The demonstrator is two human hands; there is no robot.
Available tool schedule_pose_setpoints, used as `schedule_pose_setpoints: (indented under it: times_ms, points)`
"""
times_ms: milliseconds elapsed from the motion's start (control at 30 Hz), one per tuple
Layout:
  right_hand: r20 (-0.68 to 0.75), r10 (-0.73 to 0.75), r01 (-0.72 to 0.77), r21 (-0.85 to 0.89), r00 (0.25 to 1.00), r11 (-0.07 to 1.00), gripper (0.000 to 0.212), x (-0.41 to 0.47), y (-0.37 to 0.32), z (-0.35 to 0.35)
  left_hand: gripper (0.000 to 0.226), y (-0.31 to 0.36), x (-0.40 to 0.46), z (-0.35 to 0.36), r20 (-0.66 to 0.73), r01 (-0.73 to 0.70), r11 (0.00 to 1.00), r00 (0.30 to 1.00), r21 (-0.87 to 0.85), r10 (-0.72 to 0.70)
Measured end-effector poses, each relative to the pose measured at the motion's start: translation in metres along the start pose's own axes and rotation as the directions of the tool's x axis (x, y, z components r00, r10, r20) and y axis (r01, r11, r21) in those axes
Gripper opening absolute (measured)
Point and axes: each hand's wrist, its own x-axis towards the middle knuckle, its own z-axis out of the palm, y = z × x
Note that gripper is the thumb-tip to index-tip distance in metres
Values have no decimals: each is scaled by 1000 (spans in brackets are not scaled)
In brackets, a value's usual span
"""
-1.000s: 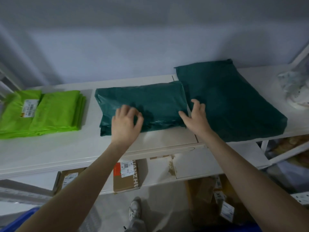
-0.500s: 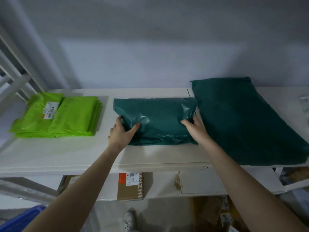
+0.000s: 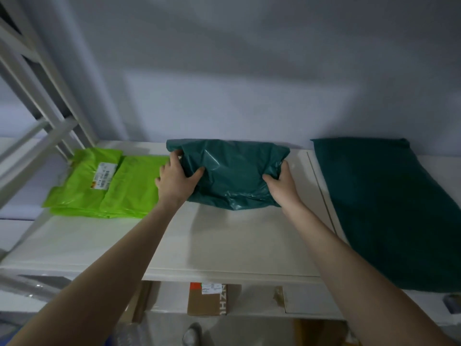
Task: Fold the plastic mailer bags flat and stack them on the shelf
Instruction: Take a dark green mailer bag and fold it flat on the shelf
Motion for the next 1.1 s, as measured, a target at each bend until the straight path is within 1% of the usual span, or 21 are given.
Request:
schedule_pose_setpoints:
  times_ms: [67,167,233,300,367,400,533,667,800,933,1000,1100]
  points:
    - [-4,-15,15,-8,1000,1000,40,12,-9,15,65,-1,18,-10,-30,-18,999,999,48,19]
    - [-7,-59,59,18,998,998,41,29,-24,33,67,-5,49,-23,-39,-51,998,998,40,52]
    - [-8,-58,59,71,998,996,39,40,-38,45,67,-7,72,-34,-50,-68,997,996,31,70]
    - [21,-41,38,146,999,989,37,50,-56,56,66,-6,93,-48,-81,-104,994,991,25,106]
    - [55,-43,31,210,998,977,39,60,-73,69,65,-8,113,-63,-115,-117,993,986,30,120]
    - [65,-53,38,215,996,976,42,64,-81,77,65,-10,122,-71,-127,-108,993,986,37,112]
    - [120,-93,70,180,988,981,55,76,-99,115,63,-30,146,-95,-151,-75,994,985,74,86]
    - [165,-105,76,173,981,982,55,81,-106,155,64,-59,162,-117,-161,-62,991,984,117,81]
    - [162,-123,94,174,979,980,56,81,-113,187,68,-82,178,-132,-163,-60,989,983,135,82]
    - [174,-127,106,126,977,986,58,88,-112,215,70,-101,191,-143,-175,-47,985,982,163,76]
    - [181,-122,102,114,976,988,60,93,-108,228,71,-111,200,-146,-172,-46,987,982,154,72]
    - [183,-119,106,83,976,991,68,95,-104,243,70,-128,211,-146,-160,-81,986,981,147,105]
